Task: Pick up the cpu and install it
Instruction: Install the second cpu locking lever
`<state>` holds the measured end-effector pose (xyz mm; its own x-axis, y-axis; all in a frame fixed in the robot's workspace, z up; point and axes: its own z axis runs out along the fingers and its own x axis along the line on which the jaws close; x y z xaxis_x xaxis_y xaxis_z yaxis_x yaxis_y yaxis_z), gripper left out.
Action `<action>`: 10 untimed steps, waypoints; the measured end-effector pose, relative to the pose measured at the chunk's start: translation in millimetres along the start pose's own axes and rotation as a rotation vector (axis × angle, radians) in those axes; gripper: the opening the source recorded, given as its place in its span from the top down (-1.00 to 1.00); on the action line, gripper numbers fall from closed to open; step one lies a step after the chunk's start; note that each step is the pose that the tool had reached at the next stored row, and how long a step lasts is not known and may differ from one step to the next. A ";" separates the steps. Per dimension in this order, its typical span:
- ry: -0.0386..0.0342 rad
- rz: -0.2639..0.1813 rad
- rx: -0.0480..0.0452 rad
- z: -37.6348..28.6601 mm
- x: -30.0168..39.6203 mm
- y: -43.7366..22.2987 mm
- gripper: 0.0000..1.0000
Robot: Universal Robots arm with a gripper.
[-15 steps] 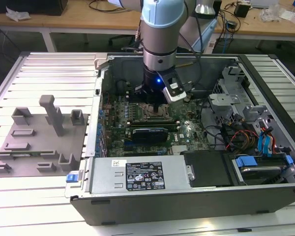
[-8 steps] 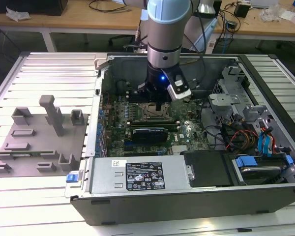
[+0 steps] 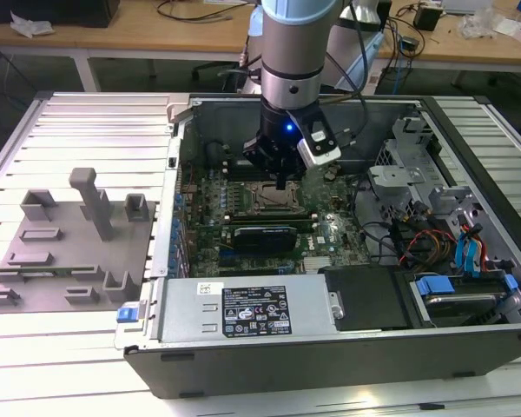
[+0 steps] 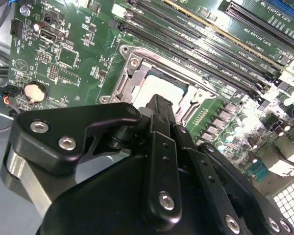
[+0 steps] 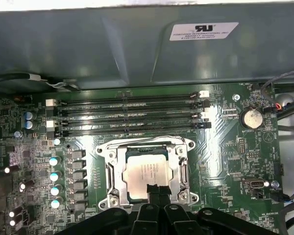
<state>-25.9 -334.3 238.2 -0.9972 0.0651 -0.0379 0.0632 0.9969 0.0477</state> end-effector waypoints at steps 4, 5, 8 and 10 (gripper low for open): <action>-0.0001 0.000 0.0009 0.0 0.0 0.0 0.79; 0.0000 0.000 0.0009 -0.1 0.0 0.0 0.79; -0.0001 0.000 0.0008 -2.0 -0.1 0.1 0.79; -0.0001 0.000 0.0008 -6.9 -0.3 0.4 0.79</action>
<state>-25.9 -334.3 245.1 -0.9972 0.0651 -0.0380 0.0633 0.9969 0.0469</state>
